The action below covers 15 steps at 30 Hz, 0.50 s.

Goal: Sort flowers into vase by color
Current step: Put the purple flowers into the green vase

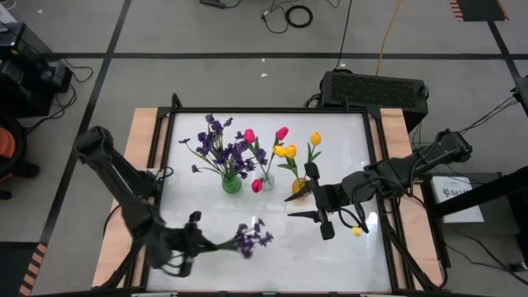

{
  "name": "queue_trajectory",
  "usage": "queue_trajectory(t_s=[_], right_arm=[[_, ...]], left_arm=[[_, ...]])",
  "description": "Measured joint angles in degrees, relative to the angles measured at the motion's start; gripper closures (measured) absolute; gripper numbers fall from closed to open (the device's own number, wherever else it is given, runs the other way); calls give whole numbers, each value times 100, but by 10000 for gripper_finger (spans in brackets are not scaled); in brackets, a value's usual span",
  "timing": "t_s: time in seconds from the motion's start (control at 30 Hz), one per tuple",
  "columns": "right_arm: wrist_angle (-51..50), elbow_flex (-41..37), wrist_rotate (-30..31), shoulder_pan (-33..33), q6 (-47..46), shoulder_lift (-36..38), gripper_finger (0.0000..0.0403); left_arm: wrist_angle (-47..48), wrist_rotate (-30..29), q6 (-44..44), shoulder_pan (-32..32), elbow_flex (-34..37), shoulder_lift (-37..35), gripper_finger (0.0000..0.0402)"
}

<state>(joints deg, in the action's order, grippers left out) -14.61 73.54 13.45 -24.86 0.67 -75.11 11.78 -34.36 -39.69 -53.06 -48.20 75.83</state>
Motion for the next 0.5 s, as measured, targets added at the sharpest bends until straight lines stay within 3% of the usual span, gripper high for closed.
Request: queue_trajectory(t_s=[0.2, 0.33, 0.5], right_arm=[[91, -8, 2, 0, 0, 0, 243], [864, -232, 12, 1, 113, -99, 243], [2170, -454, 24, 104, 371, -553, 243]], left_arm=[[-1265, -975, 2536, -147, -216, -808, 383], [-2622, -1697, 4332, -18, -217, -1038, 384], [-4319, -1373, 6173, 364, -217, -1030, 384]])
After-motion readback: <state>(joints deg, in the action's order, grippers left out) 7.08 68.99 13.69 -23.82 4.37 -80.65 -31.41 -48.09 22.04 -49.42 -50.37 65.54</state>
